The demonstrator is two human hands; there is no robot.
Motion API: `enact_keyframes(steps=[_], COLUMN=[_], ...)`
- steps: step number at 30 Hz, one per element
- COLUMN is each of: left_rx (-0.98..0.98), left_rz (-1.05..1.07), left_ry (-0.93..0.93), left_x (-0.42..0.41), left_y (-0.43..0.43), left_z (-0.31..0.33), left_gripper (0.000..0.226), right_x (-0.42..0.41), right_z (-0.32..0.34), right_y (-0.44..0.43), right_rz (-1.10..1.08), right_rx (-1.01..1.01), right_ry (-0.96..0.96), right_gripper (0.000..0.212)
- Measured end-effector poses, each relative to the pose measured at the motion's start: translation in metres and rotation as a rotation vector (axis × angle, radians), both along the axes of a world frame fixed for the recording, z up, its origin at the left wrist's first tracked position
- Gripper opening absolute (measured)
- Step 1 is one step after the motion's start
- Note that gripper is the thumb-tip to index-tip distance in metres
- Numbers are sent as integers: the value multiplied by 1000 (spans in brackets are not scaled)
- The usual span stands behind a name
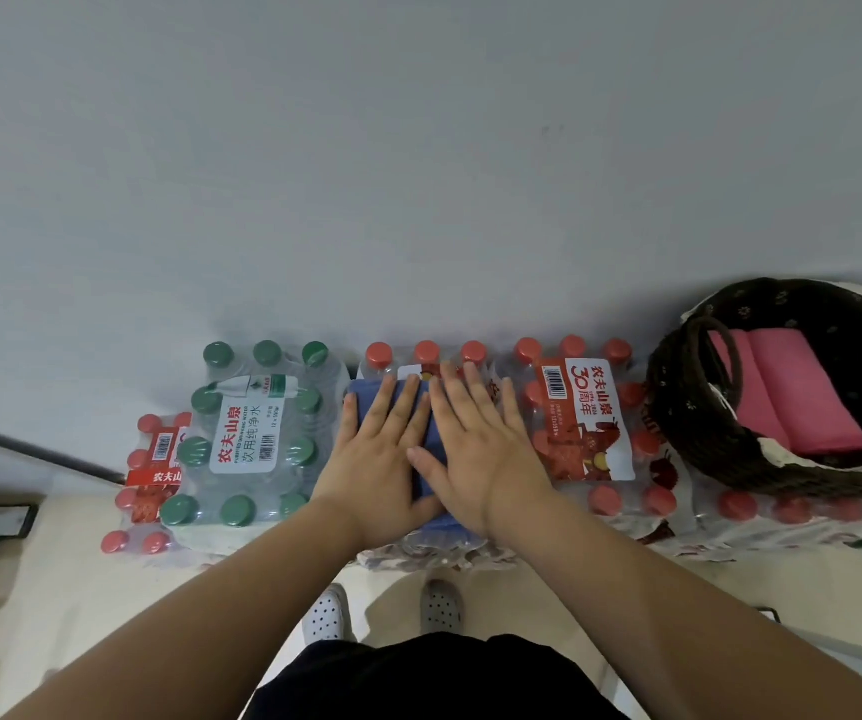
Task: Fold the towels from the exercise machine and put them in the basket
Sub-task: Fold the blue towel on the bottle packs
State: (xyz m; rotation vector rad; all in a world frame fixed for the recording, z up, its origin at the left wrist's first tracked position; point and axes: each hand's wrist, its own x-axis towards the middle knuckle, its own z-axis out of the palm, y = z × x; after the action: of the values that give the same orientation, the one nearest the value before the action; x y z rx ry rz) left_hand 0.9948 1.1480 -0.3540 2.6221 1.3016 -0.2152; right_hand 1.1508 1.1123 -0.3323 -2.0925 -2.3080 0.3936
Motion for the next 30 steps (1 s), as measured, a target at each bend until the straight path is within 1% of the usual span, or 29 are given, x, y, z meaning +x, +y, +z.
enact_keyframes(steps=[1,3,6,8,10,12,14,15,18,19,21,23,27,30], left_rx=[-10,-19,-26,-30,-45,-83,-170,-208,-334,-370,-400,-404,-386,-322], left_rz=[-1,-7,-18,12,126,331,515,555,630,667,728,753,734,699], left_ry=[-8,-42,-150,-243,-341,-469,-565,-589,-612,-624,-621,-601,-629,-621], left_x=[-1,-3,-11,-21,-30,-35,-34,-32,-26,-24,-23,-23,-22,-28], left_y=[0,1,3,0,-5,-7,-4,0,10,14,21,25,32,39], left_z=[-1,-1,-2,-2,0,6,13,16,20,20,19,21,26,29], left_gripper=[101,104,101,93,83,76,74,75,78,76,57,43,35,27], right_x=[-1,0,3,4,3,0,-8,-12,-25,-28,-30,-29,-32,-43], right_z=[-5,-15,-22,-21,-19,-16,-9,-5,-2,-6,-15,-22,-22,-17], right_y=[3,4,2,2,2,2,2,2,5,5,5,5,5,12], right_rz=[4,-3,5,16,23,21,0,-13,-44,-51,-67,-77,-77,-100], right_rx=[-71,-129,-122,-114,-109,-87,-41,-22,-23,-37,-63,-56,-41,-39], right_ry=[-12,-1,-4,-9,-43,-110,-147,-147,-96,-83,-73,-76,-87,-100], right_gripper=[89,95,101,101,98,93,91,91,98,99,99,99,95,91])
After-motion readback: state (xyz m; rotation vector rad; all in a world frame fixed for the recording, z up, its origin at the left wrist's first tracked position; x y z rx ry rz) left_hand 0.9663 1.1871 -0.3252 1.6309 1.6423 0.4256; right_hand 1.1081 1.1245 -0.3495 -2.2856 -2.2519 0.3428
